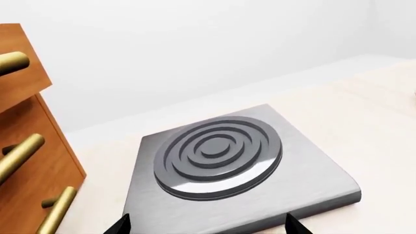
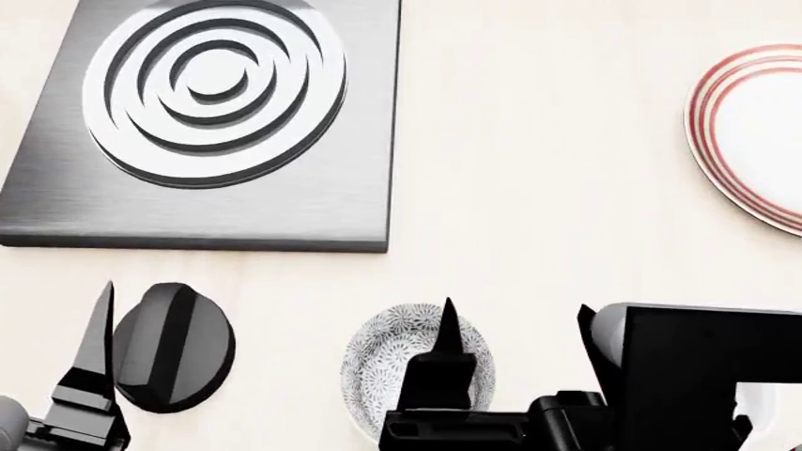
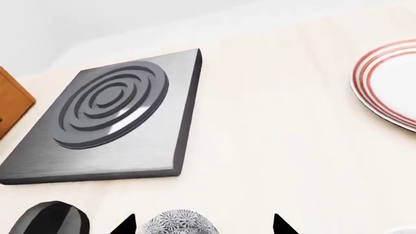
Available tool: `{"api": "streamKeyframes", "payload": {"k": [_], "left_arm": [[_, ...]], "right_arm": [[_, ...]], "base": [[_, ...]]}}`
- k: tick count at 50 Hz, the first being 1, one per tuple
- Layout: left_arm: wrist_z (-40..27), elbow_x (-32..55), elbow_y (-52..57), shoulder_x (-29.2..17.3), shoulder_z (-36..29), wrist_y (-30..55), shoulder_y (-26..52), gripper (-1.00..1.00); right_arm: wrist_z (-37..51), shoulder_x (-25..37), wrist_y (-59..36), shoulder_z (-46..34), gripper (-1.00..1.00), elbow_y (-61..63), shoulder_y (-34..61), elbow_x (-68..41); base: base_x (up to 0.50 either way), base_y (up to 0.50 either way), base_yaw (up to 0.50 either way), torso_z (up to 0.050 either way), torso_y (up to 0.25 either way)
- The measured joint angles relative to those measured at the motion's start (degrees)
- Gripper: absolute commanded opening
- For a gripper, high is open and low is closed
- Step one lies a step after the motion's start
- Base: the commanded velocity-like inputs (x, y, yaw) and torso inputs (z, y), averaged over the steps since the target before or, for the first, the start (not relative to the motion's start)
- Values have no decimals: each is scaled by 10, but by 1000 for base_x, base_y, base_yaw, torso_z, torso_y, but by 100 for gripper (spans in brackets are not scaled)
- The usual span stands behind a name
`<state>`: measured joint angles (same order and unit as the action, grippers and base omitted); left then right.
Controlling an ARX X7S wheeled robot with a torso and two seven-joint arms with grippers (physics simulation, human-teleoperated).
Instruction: Pick the akita bowl next to the ramekin and place it on the plate.
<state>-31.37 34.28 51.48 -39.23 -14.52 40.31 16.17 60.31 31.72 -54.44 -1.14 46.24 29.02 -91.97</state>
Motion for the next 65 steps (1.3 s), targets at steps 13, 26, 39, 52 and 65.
{"api": "streamKeyframes", "payload": {"k": [13, 26, 39, 52, 65], "left_arm": [[-1, -3, -5, -2, -2, -8, -6, 100], [-2, -5, -8, -4, -4, -14, -11, 100], [-2, -7, -12, -5, -7, -21, -15, 100], [-2, -9, -16, -6, -9, -28, -19, 100], [-2, -10, -18, -7, -11, -31, -21, 100]], "right_arm": [[0, -1, -5, -14, 100, -13, -2, 10], [3, -4, -8, -27, 100, -25, -5, 12], [2, -5, -9, -37, 100, -36, -10, 15], [-24, -16, -6, -51, 100, -54, -17, 42], [-54, -20, 2, -58, 100, -76, -29, 73]], "base": [[0, 0, 0, 0, 0], [0, 0, 0, 0, 0], [0, 0, 0, 0, 0], [0, 0, 0, 0, 0], [0, 0, 0, 0, 0]]}}
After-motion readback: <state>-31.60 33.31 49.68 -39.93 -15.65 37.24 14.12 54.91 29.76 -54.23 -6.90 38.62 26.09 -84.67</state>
